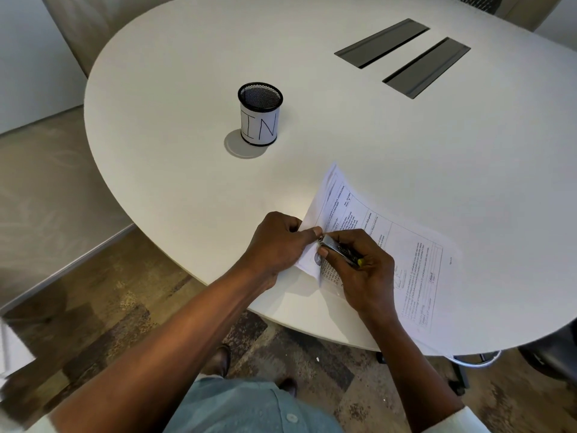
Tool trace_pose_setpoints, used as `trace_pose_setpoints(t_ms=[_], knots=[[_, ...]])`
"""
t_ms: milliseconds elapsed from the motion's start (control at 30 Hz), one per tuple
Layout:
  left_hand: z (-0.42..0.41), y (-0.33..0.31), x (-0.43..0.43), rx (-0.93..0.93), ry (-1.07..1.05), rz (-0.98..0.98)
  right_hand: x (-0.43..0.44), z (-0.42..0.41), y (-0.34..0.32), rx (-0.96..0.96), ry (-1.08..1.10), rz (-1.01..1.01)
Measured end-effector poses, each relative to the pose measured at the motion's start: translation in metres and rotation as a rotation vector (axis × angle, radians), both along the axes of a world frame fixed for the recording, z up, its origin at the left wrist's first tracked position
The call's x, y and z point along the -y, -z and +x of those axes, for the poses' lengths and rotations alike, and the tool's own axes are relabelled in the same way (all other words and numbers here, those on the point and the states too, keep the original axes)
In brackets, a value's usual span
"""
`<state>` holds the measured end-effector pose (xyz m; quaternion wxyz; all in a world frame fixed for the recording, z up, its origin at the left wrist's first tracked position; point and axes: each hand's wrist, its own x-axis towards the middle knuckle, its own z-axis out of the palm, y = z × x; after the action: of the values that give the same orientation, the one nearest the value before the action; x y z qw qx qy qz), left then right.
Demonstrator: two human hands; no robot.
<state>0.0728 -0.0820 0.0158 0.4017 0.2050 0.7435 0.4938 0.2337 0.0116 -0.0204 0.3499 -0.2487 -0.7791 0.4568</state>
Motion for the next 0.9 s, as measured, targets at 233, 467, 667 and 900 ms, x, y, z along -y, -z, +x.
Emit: trace_pose_setpoints(t_ms=[233,467,667,900], knots=[[0.003,0.007,-0.001,0.113,-0.083,0.101,-0.001,0.0,-0.003,-0.003,-0.011,-0.088],[-0.004,0.003,0.004,0.047,-0.089,0.038,0.001,-0.001,-0.004,0.003,0.037,-0.095],[-0.009,-0.002,0.009,-0.072,-0.091,-0.038,0.001,0.001,-0.002,0.0,0.124,-0.15],[-0.007,-0.005,0.009,-0.254,-0.05,-0.146,-0.004,0.004,-0.009,-0.088,0.25,-0.32]])
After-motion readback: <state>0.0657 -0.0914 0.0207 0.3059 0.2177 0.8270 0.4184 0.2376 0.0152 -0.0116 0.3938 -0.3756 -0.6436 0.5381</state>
